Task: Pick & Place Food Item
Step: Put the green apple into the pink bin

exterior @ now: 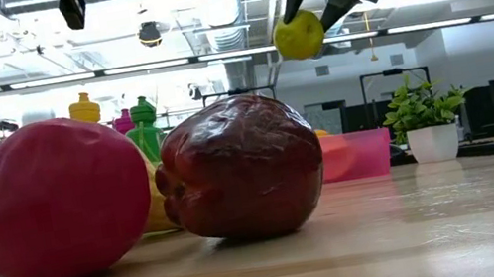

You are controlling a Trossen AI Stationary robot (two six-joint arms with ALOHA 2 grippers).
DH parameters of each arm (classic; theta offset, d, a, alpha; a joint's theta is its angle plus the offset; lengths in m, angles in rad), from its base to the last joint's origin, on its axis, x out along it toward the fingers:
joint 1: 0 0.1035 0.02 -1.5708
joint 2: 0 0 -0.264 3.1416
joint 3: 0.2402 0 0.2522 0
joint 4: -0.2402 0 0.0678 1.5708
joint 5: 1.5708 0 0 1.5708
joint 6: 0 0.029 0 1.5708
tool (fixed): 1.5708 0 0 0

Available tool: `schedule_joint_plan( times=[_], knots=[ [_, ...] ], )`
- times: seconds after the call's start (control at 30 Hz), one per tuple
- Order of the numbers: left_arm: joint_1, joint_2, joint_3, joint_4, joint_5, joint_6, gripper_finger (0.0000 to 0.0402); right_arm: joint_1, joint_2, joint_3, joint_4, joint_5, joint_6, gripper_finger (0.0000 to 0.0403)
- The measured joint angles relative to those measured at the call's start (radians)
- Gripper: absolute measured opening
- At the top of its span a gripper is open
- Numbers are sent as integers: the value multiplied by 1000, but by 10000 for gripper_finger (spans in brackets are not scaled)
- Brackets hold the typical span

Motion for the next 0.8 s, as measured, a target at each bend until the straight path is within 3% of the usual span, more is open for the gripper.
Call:
schedule_joint_plan(
  times=[0.47, 0.6, 0.8],
  knots=[
    [0, 0, 0, 0, -1, -1, 53, -50, 1, 0, 3, 36, -50, 282],
    [0, 2, 0, 0, -40, 25, 53, -90, 42, 1, 37, 103, -105, 282],
    [0, 2, 0, 3, -66, 30, 53, -139, 129, 1, 75, 78, -132, 282]
  ],
)
